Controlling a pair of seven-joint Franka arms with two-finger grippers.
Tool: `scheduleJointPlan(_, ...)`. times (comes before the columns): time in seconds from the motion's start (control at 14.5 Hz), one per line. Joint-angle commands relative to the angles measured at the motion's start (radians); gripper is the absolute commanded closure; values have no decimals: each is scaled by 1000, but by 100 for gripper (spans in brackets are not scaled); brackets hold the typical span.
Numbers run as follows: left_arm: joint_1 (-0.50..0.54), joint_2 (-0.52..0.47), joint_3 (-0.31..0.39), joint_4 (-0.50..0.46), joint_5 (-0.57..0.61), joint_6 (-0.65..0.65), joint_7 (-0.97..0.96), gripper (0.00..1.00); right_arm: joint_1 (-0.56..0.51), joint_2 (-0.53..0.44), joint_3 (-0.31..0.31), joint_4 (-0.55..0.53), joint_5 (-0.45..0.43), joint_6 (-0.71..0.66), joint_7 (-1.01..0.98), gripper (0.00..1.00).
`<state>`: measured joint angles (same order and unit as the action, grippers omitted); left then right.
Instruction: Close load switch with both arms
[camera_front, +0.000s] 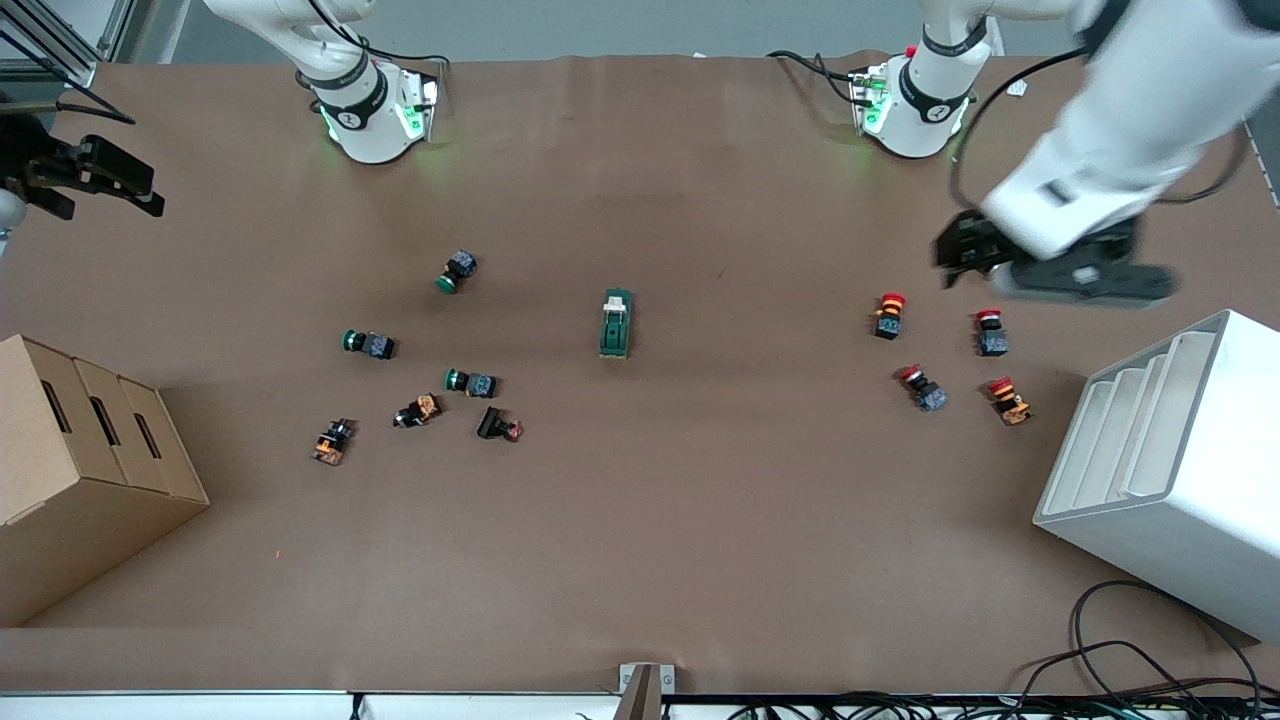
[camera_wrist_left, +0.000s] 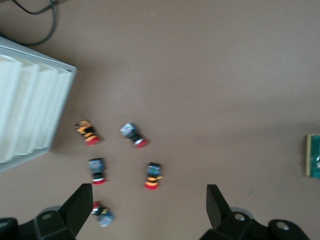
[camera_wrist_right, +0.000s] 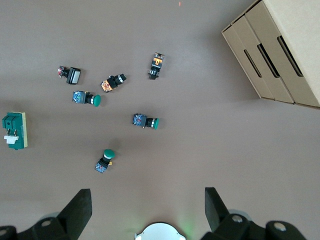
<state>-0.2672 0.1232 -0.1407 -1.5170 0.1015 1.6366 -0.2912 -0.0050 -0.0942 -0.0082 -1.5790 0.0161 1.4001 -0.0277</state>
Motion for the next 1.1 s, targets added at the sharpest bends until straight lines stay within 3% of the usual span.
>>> scheduleJointPlan(0.0,-104,65,-20,40,91,-3,-176,0,-10,17,1,2,-13,-1,-5,0)
scheduleJointPlan(0.14,-197,116,-23,37,170,60,-288,0,-24,37,-3,10,-1,11,-8,0)
scheduleJointPlan(0.62,-444,297,-23,29,273,268,-846,0,-32,86,-3,8,-10,57,5,0)
scheduleJointPlan(0.76,-487,306,-23,-23,285,345,-981,0,-26,93,-1,2,4,60,26,0)
scheduleJointPlan(1.03,-587,315,-23,-165,429,589,-1318,0,37,123,4,-26,48,60,203,0)
